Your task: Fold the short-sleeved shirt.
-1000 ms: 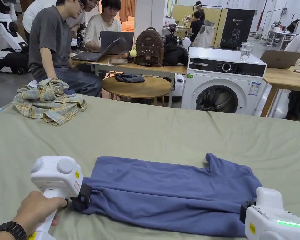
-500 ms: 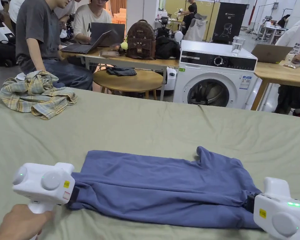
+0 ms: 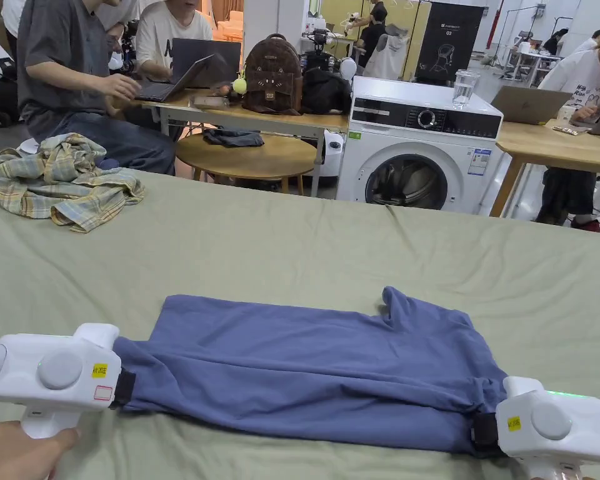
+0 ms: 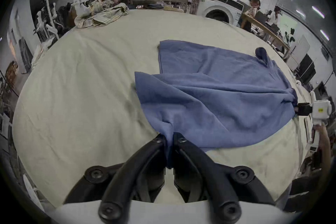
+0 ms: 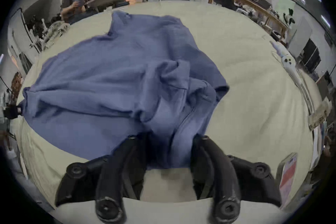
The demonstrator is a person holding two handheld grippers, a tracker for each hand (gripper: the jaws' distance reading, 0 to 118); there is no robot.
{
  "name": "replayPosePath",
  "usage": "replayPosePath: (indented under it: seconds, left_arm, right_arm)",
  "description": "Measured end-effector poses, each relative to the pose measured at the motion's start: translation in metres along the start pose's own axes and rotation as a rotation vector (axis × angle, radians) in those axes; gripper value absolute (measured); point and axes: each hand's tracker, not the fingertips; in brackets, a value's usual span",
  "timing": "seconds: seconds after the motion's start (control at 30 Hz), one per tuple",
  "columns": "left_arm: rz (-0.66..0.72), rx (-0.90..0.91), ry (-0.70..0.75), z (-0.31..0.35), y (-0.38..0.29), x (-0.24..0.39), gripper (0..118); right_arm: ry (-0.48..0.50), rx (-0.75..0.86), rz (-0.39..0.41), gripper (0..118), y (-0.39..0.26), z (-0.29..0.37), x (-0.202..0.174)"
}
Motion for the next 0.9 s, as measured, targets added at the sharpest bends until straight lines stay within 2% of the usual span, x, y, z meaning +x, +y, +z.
replayPosePath:
  seconds: [0.03,0.07,0.1,0.13,0.2,0.37,0.5,0.67,0.9]
  left_arm:
    - [-0.003,0.002,0.001,0.000,0.000,0.000,1]
    - [-0.004,0.005,0.002,-0.001,0.000,0.000,1]
    - [-0.003,0.011,0.002,0.002,-0.002,0.001,1]
    - [-0.002,0.016,0.001,0.003,-0.002,0.001,1]
    - [0.004,0.034,-0.005,0.009,0.000,0.001,1]
    - [-0.018,0.087,-0.021,0.037,0.007,0.002,1]
    - [-0.028,0.105,-0.009,0.057,0.004,-0.002,1]
    - [-0.026,0.067,-0.013,0.068,-0.025,-0.016,1]
    - [-0.033,-0.024,0.000,0.053,-0.075,-0.018,1]
  right_arm:
    - [-0.006,-0.017,0.002,17,0.000,0.002,-0.002]
    - [0.035,-0.016,-0.002,9,0.000,0.003,-0.004]
    - [0.059,-0.011,0.003,8,0.000,0.004,-0.006]
    - [0.004,-0.006,0.023,7,-0.001,0.007,-0.009]
    - [0.009,0.012,0.041,6,0.000,0.013,-0.012]
    - [0.004,0.088,0.018,5,0.003,0.061,-0.012]
    - [-0.033,0.103,0.053,5,-0.005,0.096,-0.019]
    - [-0.057,0.054,0.089,5,-0.040,0.120,-0.026]
    - [-0.107,-0.056,0.108,5,-0.094,0.094,-0.033]
